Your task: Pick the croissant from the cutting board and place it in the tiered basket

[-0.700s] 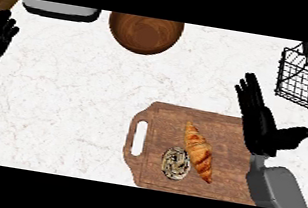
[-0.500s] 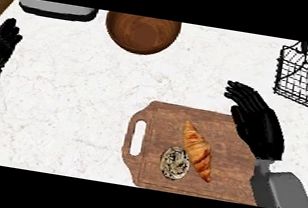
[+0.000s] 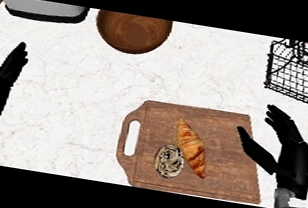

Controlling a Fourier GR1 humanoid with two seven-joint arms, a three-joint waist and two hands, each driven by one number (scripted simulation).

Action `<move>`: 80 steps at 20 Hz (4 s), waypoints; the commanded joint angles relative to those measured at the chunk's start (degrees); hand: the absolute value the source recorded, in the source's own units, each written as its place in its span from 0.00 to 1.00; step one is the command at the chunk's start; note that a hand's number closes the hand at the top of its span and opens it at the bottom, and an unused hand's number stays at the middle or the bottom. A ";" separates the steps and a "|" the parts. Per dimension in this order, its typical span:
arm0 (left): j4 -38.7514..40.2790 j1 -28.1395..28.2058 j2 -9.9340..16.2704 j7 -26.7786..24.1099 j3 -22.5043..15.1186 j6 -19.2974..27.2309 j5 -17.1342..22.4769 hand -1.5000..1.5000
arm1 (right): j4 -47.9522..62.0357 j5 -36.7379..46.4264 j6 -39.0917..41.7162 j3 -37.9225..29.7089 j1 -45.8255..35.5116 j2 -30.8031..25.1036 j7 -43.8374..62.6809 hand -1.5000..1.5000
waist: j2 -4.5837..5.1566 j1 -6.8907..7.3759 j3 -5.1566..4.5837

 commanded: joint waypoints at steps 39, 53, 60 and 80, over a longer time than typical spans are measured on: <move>1.11 -2.04 -6.90 3.23 -1.72 -0.09 -6.98 0.50 | -16.11 16.75 32.13 25.59 -23.76 -8.60 79.88 0.00 | 0.30 2.56 0.15; 4.19 -2.79 -9.70 0.94 -0.03 0.30 -8.93 0.50 | -12.36 27.93 35.11 29.44 -21.85 -4.45 77.66 0.00 | 0.41 2.34 0.15; 2.24 -3.42 -7.96 2.52 1.83 -2.21 -8.24 0.50 | -8.74 31.41 34.15 29.15 -19.60 -0.54 76.51 0.00 | 0.42 2.49 0.17; 1.65 -3.11 -10.30 3.49 3.88 -4.04 -10.94 0.50 | 0.83 37.46 37.42 23.52 -17.17 10.46 70.18 0.00 | 0.45 2.83 0.20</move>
